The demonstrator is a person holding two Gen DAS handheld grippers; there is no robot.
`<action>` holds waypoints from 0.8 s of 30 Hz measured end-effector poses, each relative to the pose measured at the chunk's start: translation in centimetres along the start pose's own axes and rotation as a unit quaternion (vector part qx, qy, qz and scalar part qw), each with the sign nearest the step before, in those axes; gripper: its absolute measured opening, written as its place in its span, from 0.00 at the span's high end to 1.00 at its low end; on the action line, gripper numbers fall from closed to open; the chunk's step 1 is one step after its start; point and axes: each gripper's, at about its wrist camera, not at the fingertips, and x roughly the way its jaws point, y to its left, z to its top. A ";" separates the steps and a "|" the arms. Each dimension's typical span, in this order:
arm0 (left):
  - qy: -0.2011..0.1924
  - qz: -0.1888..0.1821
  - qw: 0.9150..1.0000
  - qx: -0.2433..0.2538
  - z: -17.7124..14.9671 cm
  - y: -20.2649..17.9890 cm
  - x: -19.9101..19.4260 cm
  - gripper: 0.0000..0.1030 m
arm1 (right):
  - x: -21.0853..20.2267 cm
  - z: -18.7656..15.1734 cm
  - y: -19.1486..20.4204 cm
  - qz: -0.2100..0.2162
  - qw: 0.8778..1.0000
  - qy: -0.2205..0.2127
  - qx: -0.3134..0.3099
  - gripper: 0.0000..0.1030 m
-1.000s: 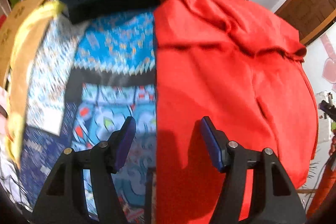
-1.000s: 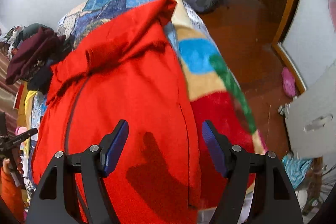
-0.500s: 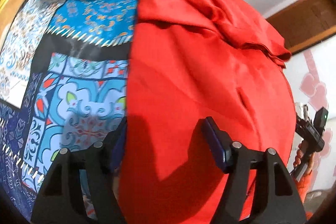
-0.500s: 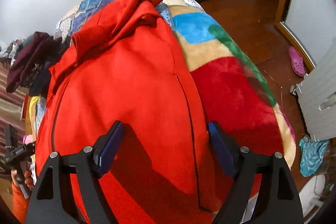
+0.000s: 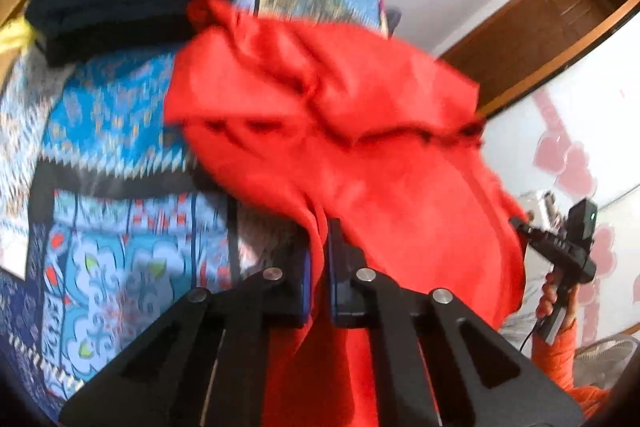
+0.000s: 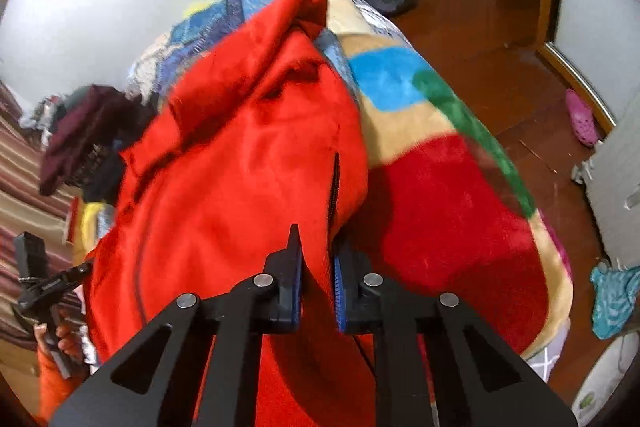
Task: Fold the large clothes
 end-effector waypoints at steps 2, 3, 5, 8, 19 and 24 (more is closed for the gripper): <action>-0.026 -0.007 1.000 0.002 1.3 -0.4 -1.1 0.95 | -1.0 1.3 0.8 0.040 0.999 -0.014 -0.002 0.89; -0.040 -0.012 0.999 0.003 2.2 -0.6 -1.7 0.95 | -1.3 1.8 1.3 0.052 0.998 -0.020 -0.008 0.89; -0.061 -0.015 0.998 0.000 3.5 -0.7 -2.3 0.95 | -1.5 3.1 2.5 0.059 0.998 -0.031 -0.022 0.89; -0.085 -0.004 0.996 -0.003 5.7 -0.4 -1.9 0.95 | -0.5 5.4 4.5 0.047 0.997 -0.042 -0.055 0.89; -0.068 0.100 0.991 -0.061 8.9 7.2 3.5 0.95 | 7.5 11.4 3.0 -0.055 0.997 -0.038 -0.039 0.89; -0.010 0.111 0.993 -0.042 8.0 7.6 6.9 0.92 | 9.2 10.7 2.2 -0.057 0.998 -0.012 -0.032 0.87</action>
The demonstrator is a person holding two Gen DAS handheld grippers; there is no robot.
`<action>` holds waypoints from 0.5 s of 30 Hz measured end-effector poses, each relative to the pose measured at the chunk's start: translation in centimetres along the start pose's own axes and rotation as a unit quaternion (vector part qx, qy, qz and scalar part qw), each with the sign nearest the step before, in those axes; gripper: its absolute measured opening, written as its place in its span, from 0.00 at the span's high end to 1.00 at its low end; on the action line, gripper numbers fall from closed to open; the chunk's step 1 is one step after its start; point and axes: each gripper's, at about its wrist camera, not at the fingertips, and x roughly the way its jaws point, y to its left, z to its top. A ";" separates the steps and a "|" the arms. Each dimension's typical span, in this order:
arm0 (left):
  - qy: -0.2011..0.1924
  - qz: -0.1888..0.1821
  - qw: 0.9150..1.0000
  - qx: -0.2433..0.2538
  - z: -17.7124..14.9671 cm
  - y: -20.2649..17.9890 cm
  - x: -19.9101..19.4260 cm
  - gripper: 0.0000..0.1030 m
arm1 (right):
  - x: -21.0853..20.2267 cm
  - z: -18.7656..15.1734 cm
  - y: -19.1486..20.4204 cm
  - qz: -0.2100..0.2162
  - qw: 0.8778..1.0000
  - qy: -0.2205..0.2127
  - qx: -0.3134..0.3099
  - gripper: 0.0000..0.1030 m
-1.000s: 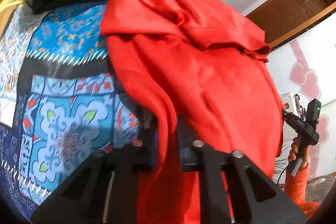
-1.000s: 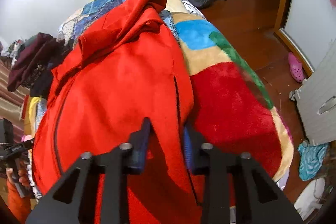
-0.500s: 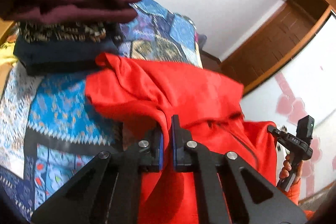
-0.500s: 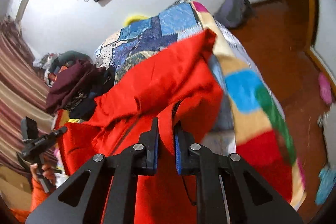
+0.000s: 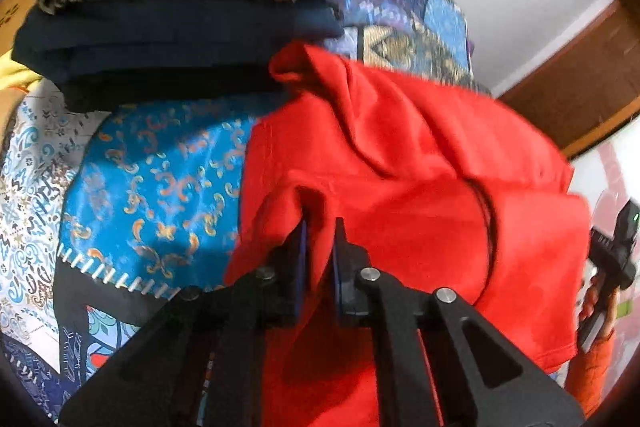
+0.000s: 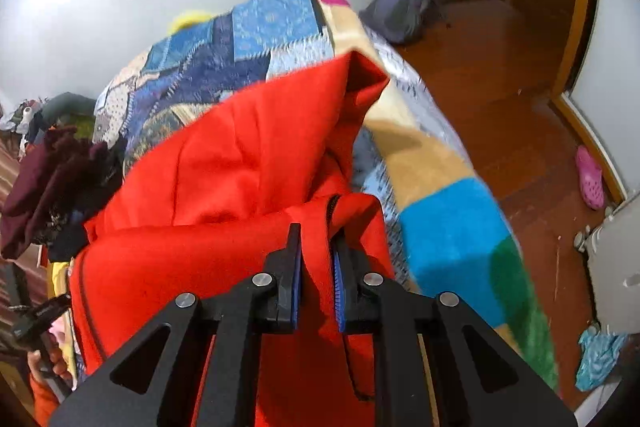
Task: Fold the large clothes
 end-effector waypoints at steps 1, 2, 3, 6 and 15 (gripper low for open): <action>0.001 0.003 1.000 0.010 -0.1 -0.4 0.0 0.91 | -0.6 -0.2 0.1 -0.002 1.000 -0.005 -0.003 0.86; 0.001 0.011 1.000 0.025 -0.1 -1.0 -0.2 0.90 | -0.8 -0.1 0.2 -0.004 1.000 -0.006 -0.008 0.85; -0.001 0.018 0.999 0.037 -0.1 -1.5 -0.5 0.86 | -1.3 -0.1 0.3 -0.005 1.000 -0.004 -0.013 0.84; -0.015 0.025 0.998 0.053 -0.1 -2.4 -2.1 0.63 | -2.9 -0.4 -0.2 0.002 1.000 0.011 -0.006 0.68; -0.036 0.033 0.998 0.043 -2.1 -1.2 -6.6 0.42 | -6.9 -2.8 -1.4 0.018 1.000 -0.003 0.017 0.56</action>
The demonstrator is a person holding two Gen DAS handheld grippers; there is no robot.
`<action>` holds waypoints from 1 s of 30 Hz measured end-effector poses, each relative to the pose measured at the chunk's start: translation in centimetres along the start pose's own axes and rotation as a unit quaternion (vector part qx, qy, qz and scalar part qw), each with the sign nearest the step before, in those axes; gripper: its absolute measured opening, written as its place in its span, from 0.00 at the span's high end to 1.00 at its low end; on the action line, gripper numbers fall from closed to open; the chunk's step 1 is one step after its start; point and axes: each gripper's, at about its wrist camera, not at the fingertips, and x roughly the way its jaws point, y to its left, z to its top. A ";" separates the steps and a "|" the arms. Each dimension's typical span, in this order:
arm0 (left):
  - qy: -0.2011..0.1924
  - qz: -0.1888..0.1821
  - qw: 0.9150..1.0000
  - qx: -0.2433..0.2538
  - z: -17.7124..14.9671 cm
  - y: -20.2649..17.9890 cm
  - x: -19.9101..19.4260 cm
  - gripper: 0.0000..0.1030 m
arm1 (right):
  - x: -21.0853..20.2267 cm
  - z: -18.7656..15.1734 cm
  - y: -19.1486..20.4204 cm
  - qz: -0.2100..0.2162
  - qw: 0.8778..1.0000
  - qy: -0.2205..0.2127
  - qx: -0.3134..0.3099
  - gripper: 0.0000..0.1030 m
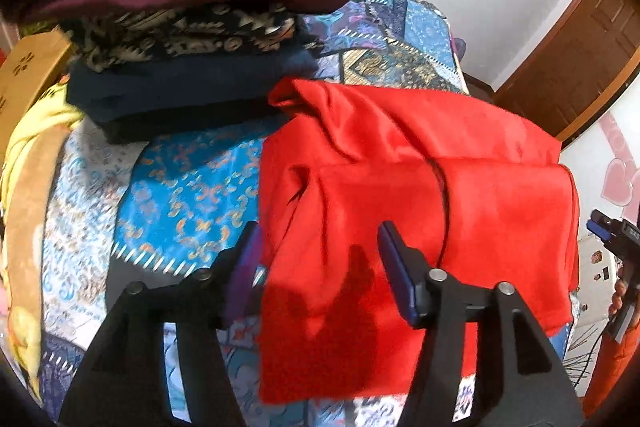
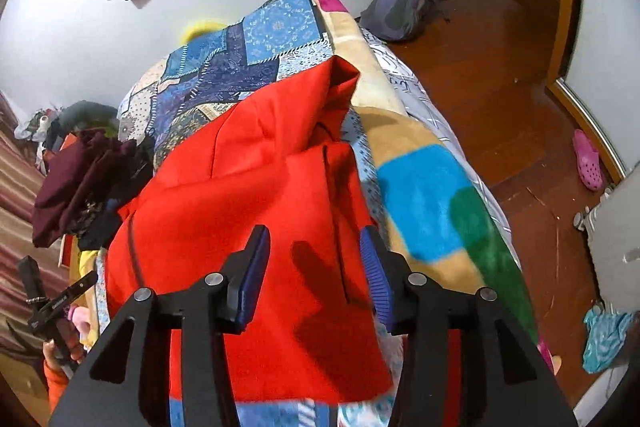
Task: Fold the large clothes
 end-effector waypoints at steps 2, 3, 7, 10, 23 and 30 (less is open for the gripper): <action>0.011 0.000 1.000 -0.008 -0.9 0.6 -0.1 0.42 | -0.6 -0.9 -0.2 -0.004 1.000 0.001 -0.002 0.52; 0.018 -0.003 1.000 -0.015 -1.5 1.0 -0.2 0.42 | -0.5 -1.1 -0.2 -0.005 1.000 0.002 -0.002 0.51; 0.054 -0.021 0.997 -0.057 -3.8 2.9 0.9 0.42 | 0.4 -2.6 -0.5 -0.007 1.000 0.024 0.003 0.50; 0.084 -0.041 0.992 -0.090 -5.5 4.1 2.1 0.42 | 1.4 -3.8 -0.8 -0.005 0.999 0.046 0.012 0.50; 0.108 -0.080 0.985 -0.108 -7.4 2.8 4.0 0.39 | 5.0 -5.1 0.9 -0.046 0.998 0.046 -0.025 0.44; 0.094 -0.100 0.987 -0.088 -6.9 1.2 2.8 0.71 | 4.5 -5.4 1.4 0.029 0.998 0.048 -0.003 0.87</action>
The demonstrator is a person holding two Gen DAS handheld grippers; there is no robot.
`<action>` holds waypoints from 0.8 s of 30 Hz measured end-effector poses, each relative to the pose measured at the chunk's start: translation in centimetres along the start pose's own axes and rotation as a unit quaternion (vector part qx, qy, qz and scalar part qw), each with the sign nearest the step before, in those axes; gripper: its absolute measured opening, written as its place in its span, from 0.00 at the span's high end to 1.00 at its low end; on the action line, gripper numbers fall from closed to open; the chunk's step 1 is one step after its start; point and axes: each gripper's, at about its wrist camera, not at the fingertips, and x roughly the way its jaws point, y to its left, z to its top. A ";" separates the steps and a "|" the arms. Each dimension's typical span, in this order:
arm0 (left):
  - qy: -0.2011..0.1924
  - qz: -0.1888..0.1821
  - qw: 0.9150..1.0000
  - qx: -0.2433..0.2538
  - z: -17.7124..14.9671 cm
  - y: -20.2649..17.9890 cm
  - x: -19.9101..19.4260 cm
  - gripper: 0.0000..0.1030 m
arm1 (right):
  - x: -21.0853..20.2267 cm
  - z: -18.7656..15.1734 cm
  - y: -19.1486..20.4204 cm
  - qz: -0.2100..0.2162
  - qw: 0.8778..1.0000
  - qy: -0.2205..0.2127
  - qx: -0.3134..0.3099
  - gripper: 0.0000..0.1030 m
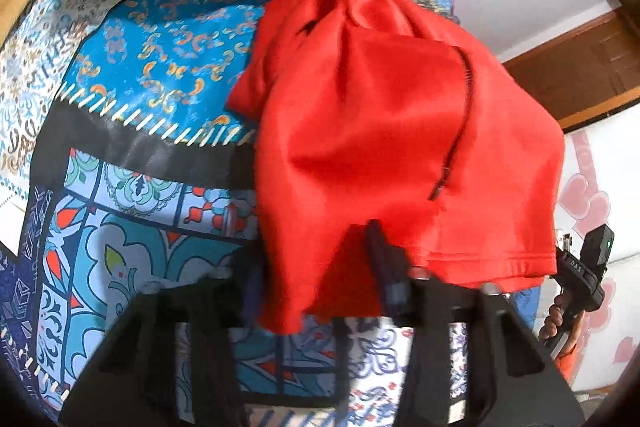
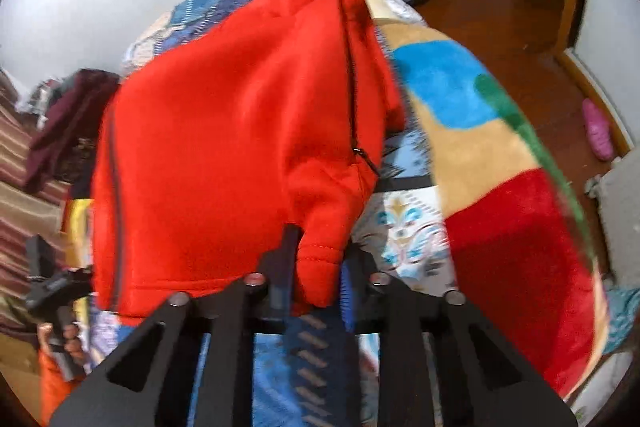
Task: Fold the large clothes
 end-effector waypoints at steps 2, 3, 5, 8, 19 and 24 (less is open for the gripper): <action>-0.012 -0.006 1.000 0.010 0.6 -0.9 -0.5 0.89 | -1.2 0.2 0.4 0.018 1.000 -0.017 0.003 0.88; -0.022 -0.012 1.000 0.014 0.9 -1.4 -1.0 0.92 | -2.0 0.3 0.6 0.028 0.999 -0.026 0.005 0.88; -0.034 -0.035 0.999 0.018 1.3 -1.9 -2.5 0.95 | -3.8 0.8 1.1 0.049 0.998 -0.048 0.006 0.88; -0.065 -0.081 0.994 0.019 1.8 -3.1 -5.3 0.96 | -6.4 1.8 2.6 0.074 0.994 -0.078 -0.011 0.89; -0.198 -0.114 0.969 0.091 5.8 -9.1 -14.6 0.97 | -11.6 7.0 7.4 0.074 0.980 -0.171 -0.063 0.89; -0.222 -0.074 0.968 0.093 10.3 -9.3 -13.7 0.96 | -9.8 10.7 7.3 0.050 0.980 -0.183 -0.057 0.89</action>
